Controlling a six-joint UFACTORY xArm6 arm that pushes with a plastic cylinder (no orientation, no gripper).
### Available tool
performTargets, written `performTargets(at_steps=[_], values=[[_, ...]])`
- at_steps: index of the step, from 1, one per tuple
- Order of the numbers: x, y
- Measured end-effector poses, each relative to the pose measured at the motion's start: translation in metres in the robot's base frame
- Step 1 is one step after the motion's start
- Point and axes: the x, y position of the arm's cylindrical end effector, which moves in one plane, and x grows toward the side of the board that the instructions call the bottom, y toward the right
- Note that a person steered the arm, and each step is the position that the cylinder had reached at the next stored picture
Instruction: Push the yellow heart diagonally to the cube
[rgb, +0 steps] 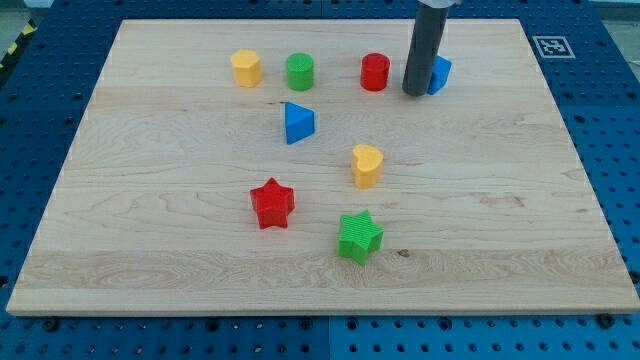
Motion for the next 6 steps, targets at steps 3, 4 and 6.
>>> performTargets(at_steps=[3,4,6], values=[[0.036,0.000],[0.066,-0.008],[0.102,-0.097]])
